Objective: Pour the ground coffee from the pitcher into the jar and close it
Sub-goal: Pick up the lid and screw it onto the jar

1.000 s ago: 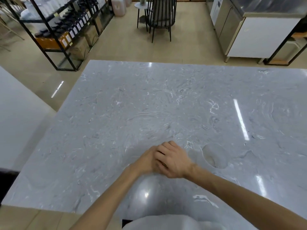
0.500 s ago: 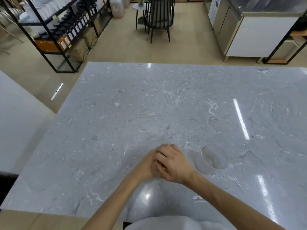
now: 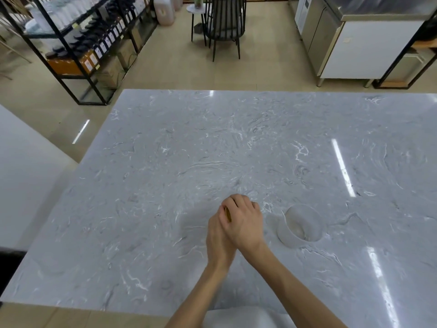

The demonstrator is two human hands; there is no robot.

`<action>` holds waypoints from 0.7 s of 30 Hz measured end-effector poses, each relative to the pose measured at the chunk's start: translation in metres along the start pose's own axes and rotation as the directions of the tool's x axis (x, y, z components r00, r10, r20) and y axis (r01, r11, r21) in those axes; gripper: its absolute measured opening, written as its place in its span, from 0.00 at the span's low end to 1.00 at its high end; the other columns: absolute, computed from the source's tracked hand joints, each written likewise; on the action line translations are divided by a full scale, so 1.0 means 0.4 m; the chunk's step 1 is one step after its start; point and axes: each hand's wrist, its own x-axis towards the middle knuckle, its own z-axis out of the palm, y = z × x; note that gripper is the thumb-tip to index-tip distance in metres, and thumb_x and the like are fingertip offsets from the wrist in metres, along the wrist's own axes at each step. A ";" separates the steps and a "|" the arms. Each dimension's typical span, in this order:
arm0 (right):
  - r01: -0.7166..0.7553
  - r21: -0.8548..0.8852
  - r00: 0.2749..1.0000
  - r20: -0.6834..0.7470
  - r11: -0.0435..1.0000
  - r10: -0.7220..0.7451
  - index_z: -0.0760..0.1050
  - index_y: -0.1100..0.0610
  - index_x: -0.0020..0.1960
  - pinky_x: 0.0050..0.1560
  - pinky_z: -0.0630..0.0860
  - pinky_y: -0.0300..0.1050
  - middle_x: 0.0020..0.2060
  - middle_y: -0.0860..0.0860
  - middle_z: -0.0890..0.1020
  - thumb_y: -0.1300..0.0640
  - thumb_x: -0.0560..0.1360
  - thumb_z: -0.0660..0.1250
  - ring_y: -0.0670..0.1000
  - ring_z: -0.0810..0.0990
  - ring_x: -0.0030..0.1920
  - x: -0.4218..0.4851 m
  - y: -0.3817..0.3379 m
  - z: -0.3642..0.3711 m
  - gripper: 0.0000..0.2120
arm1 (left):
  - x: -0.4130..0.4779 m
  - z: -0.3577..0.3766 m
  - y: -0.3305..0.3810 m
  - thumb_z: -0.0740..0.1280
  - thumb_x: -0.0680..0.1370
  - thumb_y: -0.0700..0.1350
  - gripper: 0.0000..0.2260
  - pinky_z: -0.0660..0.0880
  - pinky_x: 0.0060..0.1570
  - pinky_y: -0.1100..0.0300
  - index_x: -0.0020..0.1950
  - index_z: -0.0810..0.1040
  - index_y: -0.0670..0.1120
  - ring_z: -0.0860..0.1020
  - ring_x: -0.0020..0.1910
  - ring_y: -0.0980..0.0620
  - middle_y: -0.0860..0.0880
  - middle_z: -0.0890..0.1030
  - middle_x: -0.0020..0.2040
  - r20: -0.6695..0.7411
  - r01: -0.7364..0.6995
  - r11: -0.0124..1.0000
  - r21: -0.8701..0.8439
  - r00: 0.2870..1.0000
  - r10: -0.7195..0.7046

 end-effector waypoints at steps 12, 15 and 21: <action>-0.044 0.351 0.857 0.494 0.935 -0.145 0.59 0.53 0.78 0.71 0.46 0.30 0.77 0.52 0.62 0.62 0.74 0.69 0.53 0.55 0.77 0.046 0.099 -0.106 0.36 | -0.024 -0.062 -0.049 0.79 0.59 0.69 0.53 0.66 0.68 0.59 0.78 0.58 0.57 0.66 0.72 0.56 0.54 0.66 0.74 0.278 0.085 0.941 -0.327 0.960 0.010; -0.093 0.504 0.794 0.558 0.859 -0.241 0.52 0.54 0.80 0.77 0.34 0.41 0.78 0.50 0.58 0.69 0.68 0.62 0.42 0.47 0.78 0.063 0.111 -0.115 0.43 | 0.010 -0.089 -0.050 0.82 0.60 0.64 0.55 0.60 0.71 0.58 0.76 0.48 0.67 0.57 0.76 0.59 0.64 0.56 0.76 0.337 0.094 0.902 -0.421 0.940 0.060; -0.238 0.687 0.833 0.508 0.687 -0.219 0.55 0.49 0.79 0.78 0.38 0.44 0.77 0.46 0.62 0.74 0.72 0.58 0.39 0.53 0.78 0.071 0.116 -0.132 0.40 | 0.084 -0.068 -0.015 0.83 0.66 0.52 0.59 0.67 0.69 0.54 0.78 0.40 0.69 0.62 0.72 0.54 0.52 0.65 0.75 0.370 -0.140 0.976 -0.170 0.908 0.195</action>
